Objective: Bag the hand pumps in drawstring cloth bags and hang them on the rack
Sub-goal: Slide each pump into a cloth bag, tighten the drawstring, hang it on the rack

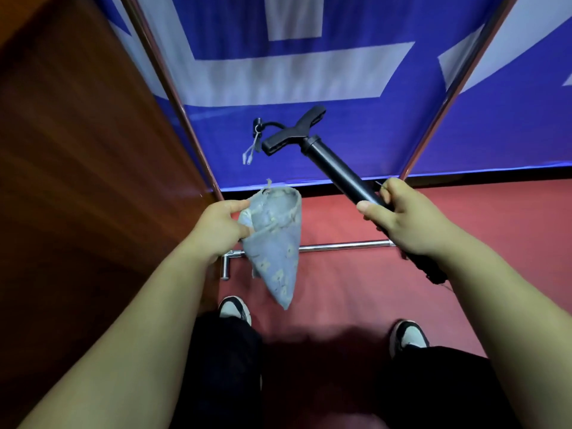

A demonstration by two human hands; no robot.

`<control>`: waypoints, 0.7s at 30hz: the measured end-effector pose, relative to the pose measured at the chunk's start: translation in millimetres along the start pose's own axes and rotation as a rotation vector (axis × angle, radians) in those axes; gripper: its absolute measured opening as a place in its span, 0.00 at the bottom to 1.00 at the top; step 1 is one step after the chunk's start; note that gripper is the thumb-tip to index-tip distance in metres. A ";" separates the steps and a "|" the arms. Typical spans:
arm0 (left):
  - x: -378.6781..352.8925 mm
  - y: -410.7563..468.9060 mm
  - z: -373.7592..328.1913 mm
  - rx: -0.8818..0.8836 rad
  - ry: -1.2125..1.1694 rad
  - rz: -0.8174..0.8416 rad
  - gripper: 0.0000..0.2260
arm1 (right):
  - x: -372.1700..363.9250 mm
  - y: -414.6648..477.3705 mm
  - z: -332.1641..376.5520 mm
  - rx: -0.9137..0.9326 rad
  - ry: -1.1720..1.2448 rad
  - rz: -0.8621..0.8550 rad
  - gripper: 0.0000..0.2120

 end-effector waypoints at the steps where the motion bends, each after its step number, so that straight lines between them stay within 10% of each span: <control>1: -0.9 2.1 1.6 0.002 -0.008 -0.011 0.30 | 0.6 0.4 -1.7 0.008 -0.035 0.015 0.23; 21: 15.7 8.5 -1.5 -0.157 -0.036 -0.203 0.21 | -7.3 -1.5 -14.4 -0.027 -0.250 0.315 0.24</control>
Point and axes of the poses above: each hand's wrist, its own y-axis towards the middle knuckle, its own x-axis out of the back of the hand, z = x × y, the point moved 9 cm from there along y, towards the middle knuckle, and after that the axes turned 8 degrees about x, right-handed, at the moved point
